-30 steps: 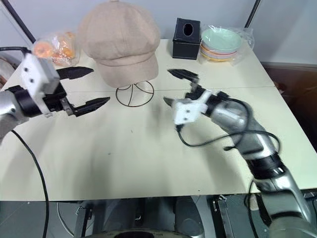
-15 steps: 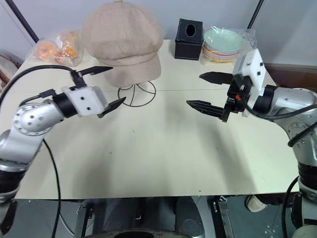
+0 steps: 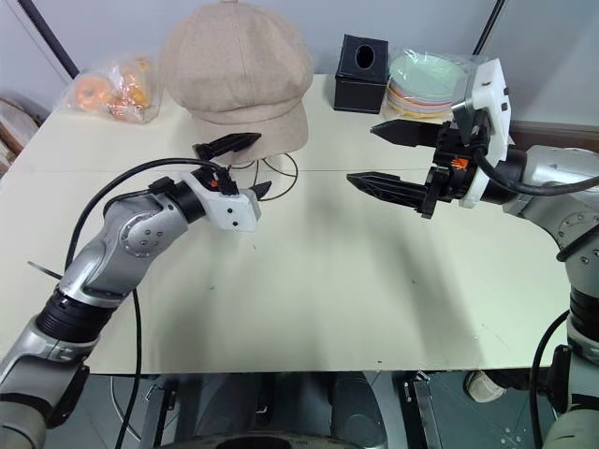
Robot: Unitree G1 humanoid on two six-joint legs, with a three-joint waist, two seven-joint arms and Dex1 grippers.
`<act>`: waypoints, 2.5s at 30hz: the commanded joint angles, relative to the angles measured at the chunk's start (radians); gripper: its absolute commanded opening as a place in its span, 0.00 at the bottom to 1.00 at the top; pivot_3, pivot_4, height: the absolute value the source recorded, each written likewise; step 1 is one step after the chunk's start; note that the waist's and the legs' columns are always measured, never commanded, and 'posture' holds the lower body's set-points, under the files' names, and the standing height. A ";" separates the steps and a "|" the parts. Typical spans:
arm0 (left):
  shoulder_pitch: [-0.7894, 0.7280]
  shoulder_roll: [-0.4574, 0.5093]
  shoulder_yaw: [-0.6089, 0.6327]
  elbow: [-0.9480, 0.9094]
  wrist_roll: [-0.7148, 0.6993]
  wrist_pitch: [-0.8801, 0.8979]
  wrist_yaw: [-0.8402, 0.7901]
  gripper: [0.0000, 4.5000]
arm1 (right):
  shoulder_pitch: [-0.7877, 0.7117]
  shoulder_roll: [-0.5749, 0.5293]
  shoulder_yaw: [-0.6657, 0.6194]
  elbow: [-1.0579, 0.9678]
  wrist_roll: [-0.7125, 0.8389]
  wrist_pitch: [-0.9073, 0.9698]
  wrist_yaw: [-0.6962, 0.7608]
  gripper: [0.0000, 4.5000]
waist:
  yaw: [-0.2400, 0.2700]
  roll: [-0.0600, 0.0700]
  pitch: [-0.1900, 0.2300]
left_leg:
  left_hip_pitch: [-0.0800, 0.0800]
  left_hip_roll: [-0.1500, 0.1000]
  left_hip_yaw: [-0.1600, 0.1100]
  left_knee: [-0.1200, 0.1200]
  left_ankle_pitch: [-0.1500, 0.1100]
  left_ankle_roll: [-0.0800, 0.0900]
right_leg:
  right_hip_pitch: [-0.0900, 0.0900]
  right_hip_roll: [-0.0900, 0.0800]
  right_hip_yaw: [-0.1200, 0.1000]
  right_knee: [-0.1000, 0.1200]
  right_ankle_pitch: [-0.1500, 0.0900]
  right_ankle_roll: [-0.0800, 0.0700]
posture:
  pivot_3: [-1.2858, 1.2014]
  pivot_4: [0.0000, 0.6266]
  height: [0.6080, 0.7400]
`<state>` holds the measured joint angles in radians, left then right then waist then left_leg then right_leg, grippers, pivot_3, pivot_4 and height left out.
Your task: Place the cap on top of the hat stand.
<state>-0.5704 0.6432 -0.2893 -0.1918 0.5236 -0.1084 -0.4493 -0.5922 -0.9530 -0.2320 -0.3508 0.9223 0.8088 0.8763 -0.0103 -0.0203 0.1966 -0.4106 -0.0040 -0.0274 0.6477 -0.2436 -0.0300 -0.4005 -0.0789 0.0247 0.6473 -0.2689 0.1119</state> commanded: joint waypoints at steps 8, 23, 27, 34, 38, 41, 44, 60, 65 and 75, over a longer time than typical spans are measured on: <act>-0.028 -0.007 0.075 0.035 -0.016 -0.072 0.044 0.01 | -0.015 -0.011 -0.028 -0.024 -0.006 -0.016 0.025 1.00 | 0.000 0.000 0.000 | 0.000 0.000 0.000 0.000 0.000 0.000 | 0.000 0.000 0.000 0.000 0.000 0.000 | 0.52 0.24 1.00; -0.101 0.205 0.263 0.419 -0.408 -0.664 -0.033 0.01 | -0.014 0.002 0.009 -0.015 -0.071 -0.060 0.055 1.00 | 0.000 0.000 0.000 | 0.000 0.001 0.000 0.000 0.000 0.000 | 0.000 -0.001 0.000 0.000 0.000 0.000 | 0.52 0.24 1.00; -0.120 0.229 0.256 0.524 -0.437 -0.779 -0.078 0.01 | -0.011 0.001 0.008 -0.014 -0.079 -0.064 0.063 1.00 | -0.001 0.000 0.000 | 0.000 0.001 0.001 0.000 0.000 0.000 | 0.000 -0.001 0.000 0.000 0.000 0.000 | 0.52 0.24 1.00; -0.159 0.186 0.210 0.615 -0.436 -0.891 -0.130 0.01 | -0.027 0.003 0.015 -0.001 -0.089 -0.065 0.067 1.00 | -0.001 0.000 0.000 | 0.000 0.000 0.001 0.000 0.000 0.000 | 0.000 0.000 -0.001 0.000 0.000 0.000 | 0.52 0.24 1.00; -0.190 0.177 0.198 0.685 -0.431 -0.930 -0.147 0.23 | -0.046 0.003 0.020 0.010 -0.096 -0.061 0.067 1.00 | -0.002 0.000 0.000 | 0.000 0.000 0.001 0.000 0.000 0.000 | 0.000 0.000 -0.001 0.000 0.000 0.000 | 0.52 0.24 1.00; -0.199 0.178 0.194 0.706 -0.441 -0.936 -0.162 0.57 | -0.055 0.006 0.018 0.013 -0.092 -0.055 0.061 1.00 | -0.002 0.000 0.000 | 0.000 0.000 0.001 0.000 0.000 0.000 | -0.001 0.000 -0.001 0.000 0.000 0.000 | 0.52 0.24 1.00; -0.180 0.188 0.195 0.693 -0.457 -0.947 -0.179 0.92 | -0.052 0.006 0.020 0.013 -0.097 -0.058 0.061 1.00 | -0.002 0.000 0.000 | 0.000 0.000 0.001 0.000 0.000 0.000 | -0.001 0.000 -0.001 0.000 0.000 0.000 | 0.52 0.24 1.00; 0.310 0.388 0.591 0.022 -0.944 0.173 -0.308 0.98 | -0.124 -0.032 0.063 0.253 -0.203 -0.122 0.239 1.00 | -0.006 0.001 0.000 | 0.000 0.003 0.001 -0.001 0.000 0.000 | -0.001 -0.001 0.000 0.001 0.000 0.000 | 0.52 0.24 1.00; 0.371 0.485 0.908 -0.033 -1.394 0.705 -0.363 0.98 | -0.197 -0.013 0.103 0.349 -0.234 -0.132 0.301 1.00 | -0.014 0.002 0.002 | 0.000 0.004 -0.001 -0.002 0.000 0.000 | -0.004 0.000 0.000 0.001 0.000 0.000 | 0.52 0.24 1.00; 0.290 0.582 1.168 0.145 -1.624 1.038 -0.434 0.98 | -0.333 0.041 0.121 0.474 -0.229 -0.074 0.348 1.00 | -0.009 0.002 0.002 | 0.000 0.001 0.001 -0.002 0.000 0.000 | -0.003 0.000 0.000 0.001 -0.001 0.000 | 0.52 0.24 1.00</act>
<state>-0.2807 1.2172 0.8484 -0.0230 -1.1161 0.9349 -0.8733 -0.8953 -0.9133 -0.0941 0.1251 0.6904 0.7374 1.2146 -0.0197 -0.0184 0.1987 -0.4105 -0.0029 -0.0263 0.6453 -0.2436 -0.0301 -0.4039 -0.0787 0.0245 0.6485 -0.2699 0.1122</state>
